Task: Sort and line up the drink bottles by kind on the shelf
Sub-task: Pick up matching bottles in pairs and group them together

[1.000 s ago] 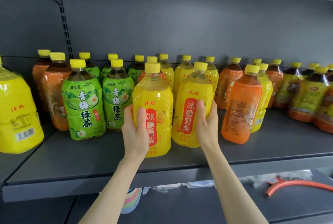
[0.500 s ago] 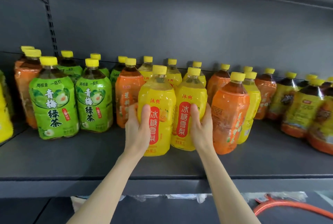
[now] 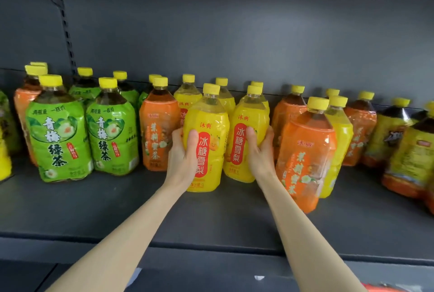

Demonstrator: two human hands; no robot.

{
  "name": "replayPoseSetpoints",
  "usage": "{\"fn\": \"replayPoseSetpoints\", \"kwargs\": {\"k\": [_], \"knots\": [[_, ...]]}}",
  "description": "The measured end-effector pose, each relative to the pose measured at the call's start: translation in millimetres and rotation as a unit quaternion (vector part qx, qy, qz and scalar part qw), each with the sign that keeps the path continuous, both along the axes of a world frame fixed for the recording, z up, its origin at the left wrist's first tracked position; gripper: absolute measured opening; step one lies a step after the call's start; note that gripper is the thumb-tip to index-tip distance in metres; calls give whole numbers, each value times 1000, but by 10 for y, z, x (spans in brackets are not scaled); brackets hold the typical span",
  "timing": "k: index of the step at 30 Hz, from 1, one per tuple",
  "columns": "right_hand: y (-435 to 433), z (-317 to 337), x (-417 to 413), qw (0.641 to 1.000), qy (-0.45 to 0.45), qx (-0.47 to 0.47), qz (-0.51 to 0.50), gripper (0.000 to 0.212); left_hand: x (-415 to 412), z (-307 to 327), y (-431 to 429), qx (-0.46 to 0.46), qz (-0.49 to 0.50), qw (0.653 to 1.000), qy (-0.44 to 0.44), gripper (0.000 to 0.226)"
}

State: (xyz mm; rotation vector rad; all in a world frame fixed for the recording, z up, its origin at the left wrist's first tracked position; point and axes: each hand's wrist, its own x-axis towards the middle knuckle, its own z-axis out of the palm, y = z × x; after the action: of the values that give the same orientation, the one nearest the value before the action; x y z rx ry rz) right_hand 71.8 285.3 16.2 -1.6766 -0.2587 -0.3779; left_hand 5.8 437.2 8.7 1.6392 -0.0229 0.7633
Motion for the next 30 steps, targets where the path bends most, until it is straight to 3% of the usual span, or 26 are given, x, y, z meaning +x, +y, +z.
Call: {"fn": "replayPoseSetpoints", "kwargs": {"k": [2,7,17,22,24,28,30], "knots": [[7,-1,84,1000,9,-16,-14,105,38,0,1,-2,0,1000,1,61],[-20,-29,152,998,-5,-53,-15,75,123,-23,-46,7,-18,1000,10,51],[0,-92,124,1000,-14,-23,0,78,201,-36,-61,45,14,998,36,75],[-32,-21,-210,999,-31,-44,5,68,133,-16,8,114,57,990,61,60],[-117,0,-430,996,-58,-55,-26,57,71,-61,29,133,77,987,50,61],[-431,44,-872,958,-227,-33,-170,21,-19,-160,-22,144,109,983,38,61],[-582,17,-894,937,-250,-42,-241,38,-31,-179,-42,156,117,980,35,61]]}}
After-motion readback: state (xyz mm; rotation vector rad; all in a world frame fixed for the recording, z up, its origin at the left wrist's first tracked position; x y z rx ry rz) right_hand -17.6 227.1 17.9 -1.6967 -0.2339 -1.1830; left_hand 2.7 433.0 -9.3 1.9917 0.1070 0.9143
